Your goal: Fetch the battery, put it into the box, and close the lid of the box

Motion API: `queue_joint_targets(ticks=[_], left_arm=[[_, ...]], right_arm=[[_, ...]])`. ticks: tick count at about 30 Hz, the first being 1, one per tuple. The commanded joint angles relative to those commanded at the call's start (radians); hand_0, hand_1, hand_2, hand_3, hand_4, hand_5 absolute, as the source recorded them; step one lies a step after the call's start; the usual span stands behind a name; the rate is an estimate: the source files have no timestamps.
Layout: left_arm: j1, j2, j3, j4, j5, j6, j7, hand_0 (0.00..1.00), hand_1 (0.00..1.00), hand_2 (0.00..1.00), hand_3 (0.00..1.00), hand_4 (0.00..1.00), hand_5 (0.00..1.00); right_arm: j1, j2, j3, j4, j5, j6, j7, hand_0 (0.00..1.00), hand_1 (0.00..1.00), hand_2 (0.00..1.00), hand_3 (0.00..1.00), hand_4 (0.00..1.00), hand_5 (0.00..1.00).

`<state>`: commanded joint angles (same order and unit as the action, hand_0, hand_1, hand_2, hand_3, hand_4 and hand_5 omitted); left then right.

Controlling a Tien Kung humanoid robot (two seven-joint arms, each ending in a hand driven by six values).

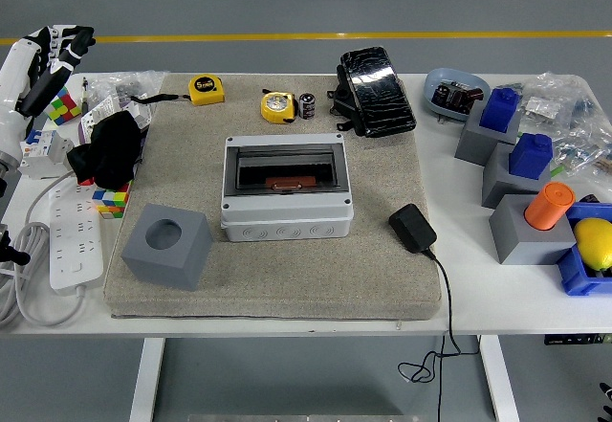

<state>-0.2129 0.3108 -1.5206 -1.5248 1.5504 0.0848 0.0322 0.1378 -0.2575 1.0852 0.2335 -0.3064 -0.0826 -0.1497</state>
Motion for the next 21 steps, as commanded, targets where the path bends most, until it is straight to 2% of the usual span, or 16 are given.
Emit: queue_joint_targets(ticks=[21], left_arm=[[0.002,0.001,-0.002,-0.005,-0.016,-0.001,-0.003,0.683,0.747,0.733,0.733,0.998,0.998]], right_arm=[[0.002,0.003,0.007,0.004,-0.005,0.001,-0.005,0.634,0.669,0.668,0.546,0.974,0.439]])
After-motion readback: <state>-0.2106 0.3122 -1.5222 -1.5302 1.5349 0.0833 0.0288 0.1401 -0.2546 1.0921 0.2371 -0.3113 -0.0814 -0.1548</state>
